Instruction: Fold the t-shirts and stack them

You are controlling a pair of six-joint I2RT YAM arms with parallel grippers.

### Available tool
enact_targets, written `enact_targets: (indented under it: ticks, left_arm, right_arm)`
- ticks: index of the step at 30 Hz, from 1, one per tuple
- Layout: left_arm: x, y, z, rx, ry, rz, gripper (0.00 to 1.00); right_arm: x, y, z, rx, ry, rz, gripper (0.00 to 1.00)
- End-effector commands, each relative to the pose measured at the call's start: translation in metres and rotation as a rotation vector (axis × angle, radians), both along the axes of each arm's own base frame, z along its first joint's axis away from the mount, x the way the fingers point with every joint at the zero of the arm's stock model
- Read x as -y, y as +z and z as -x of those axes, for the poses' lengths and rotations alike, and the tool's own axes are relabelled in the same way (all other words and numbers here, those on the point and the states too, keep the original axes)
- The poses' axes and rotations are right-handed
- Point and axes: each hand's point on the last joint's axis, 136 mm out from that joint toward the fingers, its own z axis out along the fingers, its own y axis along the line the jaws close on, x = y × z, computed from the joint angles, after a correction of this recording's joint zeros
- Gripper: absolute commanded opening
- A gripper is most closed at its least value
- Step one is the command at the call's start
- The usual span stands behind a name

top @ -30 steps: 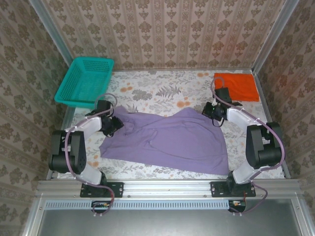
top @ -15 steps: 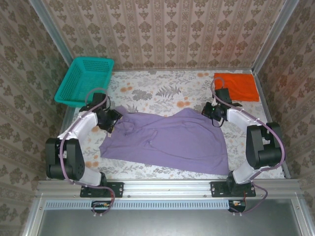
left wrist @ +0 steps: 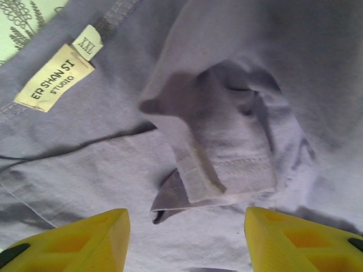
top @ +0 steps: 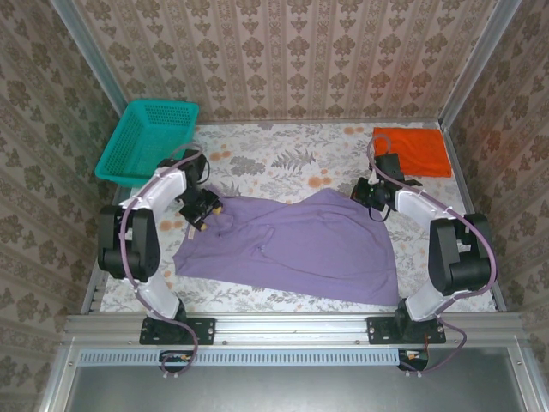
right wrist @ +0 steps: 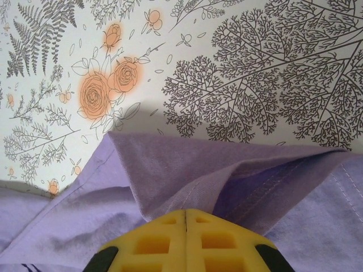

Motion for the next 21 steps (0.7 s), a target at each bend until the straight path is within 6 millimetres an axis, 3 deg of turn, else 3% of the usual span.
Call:
enact_targets:
  ticks: [1, 14, 21]
  left_arm:
    - [-0.003, 0.001, -0.001, -0.031, 0.008, -0.032, 0.50]
    - [-0.001, -0.008, -0.015, -0.039, -0.026, -0.049, 0.41]
    - [0.000, -0.009, -0.017, -0.036, -0.041, -0.049, 0.09]
  right_arm:
    - [-0.004, 0.008, 0.001, 0.025, 0.009, -0.015, 0.00]
    - [-0.001, 0.011, 0.008, 0.035, 0.005, -0.005, 0.00]
    - [0.003, 0.013, 0.009, 0.037, -0.007, 0.003, 0.00]
